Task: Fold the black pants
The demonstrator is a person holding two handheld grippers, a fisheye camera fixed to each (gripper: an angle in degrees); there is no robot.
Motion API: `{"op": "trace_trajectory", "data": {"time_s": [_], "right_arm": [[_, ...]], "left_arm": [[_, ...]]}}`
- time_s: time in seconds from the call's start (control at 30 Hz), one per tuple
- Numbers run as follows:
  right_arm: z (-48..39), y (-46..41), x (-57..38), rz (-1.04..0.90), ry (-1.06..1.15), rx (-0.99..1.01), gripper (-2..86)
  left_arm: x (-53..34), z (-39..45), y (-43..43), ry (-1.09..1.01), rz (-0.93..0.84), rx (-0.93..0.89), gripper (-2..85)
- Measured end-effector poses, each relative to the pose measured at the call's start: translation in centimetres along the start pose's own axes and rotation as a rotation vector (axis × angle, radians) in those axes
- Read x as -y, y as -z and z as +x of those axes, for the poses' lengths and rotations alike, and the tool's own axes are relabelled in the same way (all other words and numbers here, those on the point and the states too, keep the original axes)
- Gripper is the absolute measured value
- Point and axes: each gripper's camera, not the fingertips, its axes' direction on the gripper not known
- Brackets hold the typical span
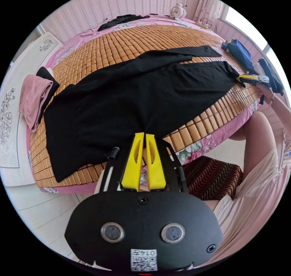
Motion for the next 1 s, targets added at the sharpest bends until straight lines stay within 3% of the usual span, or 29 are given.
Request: {"op": "trace_trajectory", "data": {"time_s": [0.13, 0.23, 0.33, 0.57, 0.7, 1.0], "right_arm": [[3.8, 5.5, -2.5, 0.144, -0.082, 0.208, 0.8], [9.1, 11.2, -7.2, 0.324, -0.268, 0.373, 0.7], [12.0, 14.3, -11.8, 0.356, -0.367, 0.250, 0.7], [14.7, 11.5, -17.0, 0.260, -0.455, 0.215, 0.6], [15.7, 10.0, -19.3, 0.258, -0.629, 0.025, 0.5], [10.2, 10.7, -24.5, 0.345, -0.532, 0.077, 2.1]], "left_arm": [[-1.1, -0.5, 0.2, 0.035, -0.004, -0.041, -0.8], [-2.3, -1.1, 0.8, 0.068, 0.011, -0.077, -0.7], [-3.6, -1.3, 1.8, 0.058, 0.037, -0.096, -0.7], [-6.2, -1.2, 3.4, -0.003, 0.035, -0.099, -0.7], [-8.3, -1.8, 4.4, 0.013, 0.044, -0.115, -0.6], [-15.5, -4.2, 9.1, 0.069, 0.145, -0.110, 0.3]]}}
